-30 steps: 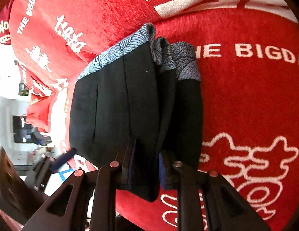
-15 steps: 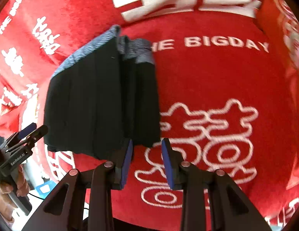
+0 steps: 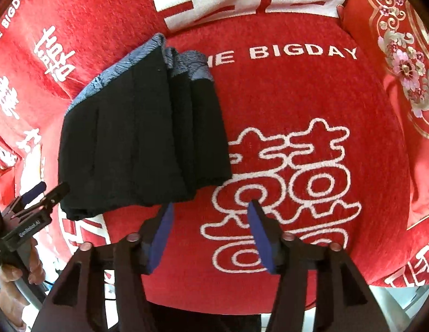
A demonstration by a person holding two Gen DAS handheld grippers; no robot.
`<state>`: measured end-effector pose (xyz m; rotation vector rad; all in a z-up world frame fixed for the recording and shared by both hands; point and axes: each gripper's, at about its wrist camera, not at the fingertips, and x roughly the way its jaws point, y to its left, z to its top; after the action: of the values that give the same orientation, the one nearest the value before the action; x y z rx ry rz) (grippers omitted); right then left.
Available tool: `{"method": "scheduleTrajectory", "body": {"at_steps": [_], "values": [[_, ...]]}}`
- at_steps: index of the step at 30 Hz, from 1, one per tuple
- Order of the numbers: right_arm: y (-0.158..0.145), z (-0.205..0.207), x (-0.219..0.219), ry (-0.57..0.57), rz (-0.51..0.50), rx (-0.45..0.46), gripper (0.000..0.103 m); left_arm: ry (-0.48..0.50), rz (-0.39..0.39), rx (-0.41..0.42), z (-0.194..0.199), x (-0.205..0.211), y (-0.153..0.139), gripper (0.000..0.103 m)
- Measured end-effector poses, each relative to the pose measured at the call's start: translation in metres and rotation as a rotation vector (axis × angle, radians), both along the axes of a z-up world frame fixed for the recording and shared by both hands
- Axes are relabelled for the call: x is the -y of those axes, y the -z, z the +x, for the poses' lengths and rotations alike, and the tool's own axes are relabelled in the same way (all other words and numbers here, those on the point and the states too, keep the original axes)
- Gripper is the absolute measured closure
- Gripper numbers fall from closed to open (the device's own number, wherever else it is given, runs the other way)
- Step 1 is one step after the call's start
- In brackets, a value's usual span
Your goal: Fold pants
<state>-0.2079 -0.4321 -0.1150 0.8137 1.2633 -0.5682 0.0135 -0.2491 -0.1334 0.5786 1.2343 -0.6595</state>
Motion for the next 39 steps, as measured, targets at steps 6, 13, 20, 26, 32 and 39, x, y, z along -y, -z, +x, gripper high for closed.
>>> {"method": "scheduleTrajectory", "body": {"at_steps": [6, 13, 20, 26, 32, 39], "values": [[-0.008, 0.017, -0.01, -0.026, -0.037, 0.0, 0.031, 0.0, 0.004, -0.001, 0.008, -0.005, 0.001, 0.011], [-0.004, 0.035, -0.017, -0.046, -0.036, -0.007, 0.03, -0.023, 0.009, -0.02, 0.02, -0.013, 0.006, 0.011], [-0.002, 0.043, -0.019, -0.06, -0.058, -0.019, 0.026, -0.033, 0.004, -0.035, 0.029, -0.015, 0.009, 0.011], [0.001, 0.041, -0.005, -0.039, -0.057, -0.005, 0.024, -0.072, -0.036, -0.082, 0.047, -0.017, 0.009, 0.011], [0.006, 0.038, 0.009, -0.066, -0.06, 0.039, 0.023, -0.113, -0.084, -0.165, 0.064, -0.014, 0.015, 0.011], [0.026, 0.032, 0.045, 0.011, 0.088, 0.146, 0.02, -0.087, -0.109, -0.206, 0.07, 0.0, 0.023, 0.011]]}}
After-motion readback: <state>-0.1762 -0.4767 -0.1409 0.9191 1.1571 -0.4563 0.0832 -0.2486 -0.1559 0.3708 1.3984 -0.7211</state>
